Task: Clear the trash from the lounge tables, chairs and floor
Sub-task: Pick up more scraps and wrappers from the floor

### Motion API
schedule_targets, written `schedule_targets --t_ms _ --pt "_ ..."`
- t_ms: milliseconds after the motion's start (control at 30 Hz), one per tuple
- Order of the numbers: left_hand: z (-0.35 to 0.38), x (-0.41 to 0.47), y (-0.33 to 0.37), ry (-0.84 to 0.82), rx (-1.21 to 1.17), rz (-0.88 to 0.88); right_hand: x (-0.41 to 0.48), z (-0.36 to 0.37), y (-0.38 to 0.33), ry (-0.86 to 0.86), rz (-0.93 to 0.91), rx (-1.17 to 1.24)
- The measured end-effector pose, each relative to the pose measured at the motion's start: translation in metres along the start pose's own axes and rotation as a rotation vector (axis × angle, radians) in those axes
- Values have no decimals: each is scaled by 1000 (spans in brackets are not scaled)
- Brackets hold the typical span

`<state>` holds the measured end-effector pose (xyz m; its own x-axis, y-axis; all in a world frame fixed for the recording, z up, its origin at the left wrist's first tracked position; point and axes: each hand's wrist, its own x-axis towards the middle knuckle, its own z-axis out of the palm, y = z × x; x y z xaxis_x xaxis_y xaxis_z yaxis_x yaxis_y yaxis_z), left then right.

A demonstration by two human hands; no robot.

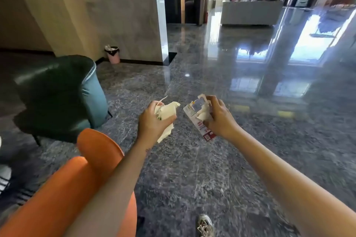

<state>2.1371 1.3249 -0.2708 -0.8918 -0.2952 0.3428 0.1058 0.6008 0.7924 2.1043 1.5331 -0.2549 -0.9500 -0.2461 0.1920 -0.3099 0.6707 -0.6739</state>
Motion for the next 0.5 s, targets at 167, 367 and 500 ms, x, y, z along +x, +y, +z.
schedule_targets --t_ms 167,367,500 --pt "46 149 -42 32 44 -85 188 17 31 -75 -74 39" --pt "44 302 -89 196 143 -173 391 60 9 -205 -213 49" --pt "50 397 -144 287 170 -229 503 118 7 -275 -288 66"
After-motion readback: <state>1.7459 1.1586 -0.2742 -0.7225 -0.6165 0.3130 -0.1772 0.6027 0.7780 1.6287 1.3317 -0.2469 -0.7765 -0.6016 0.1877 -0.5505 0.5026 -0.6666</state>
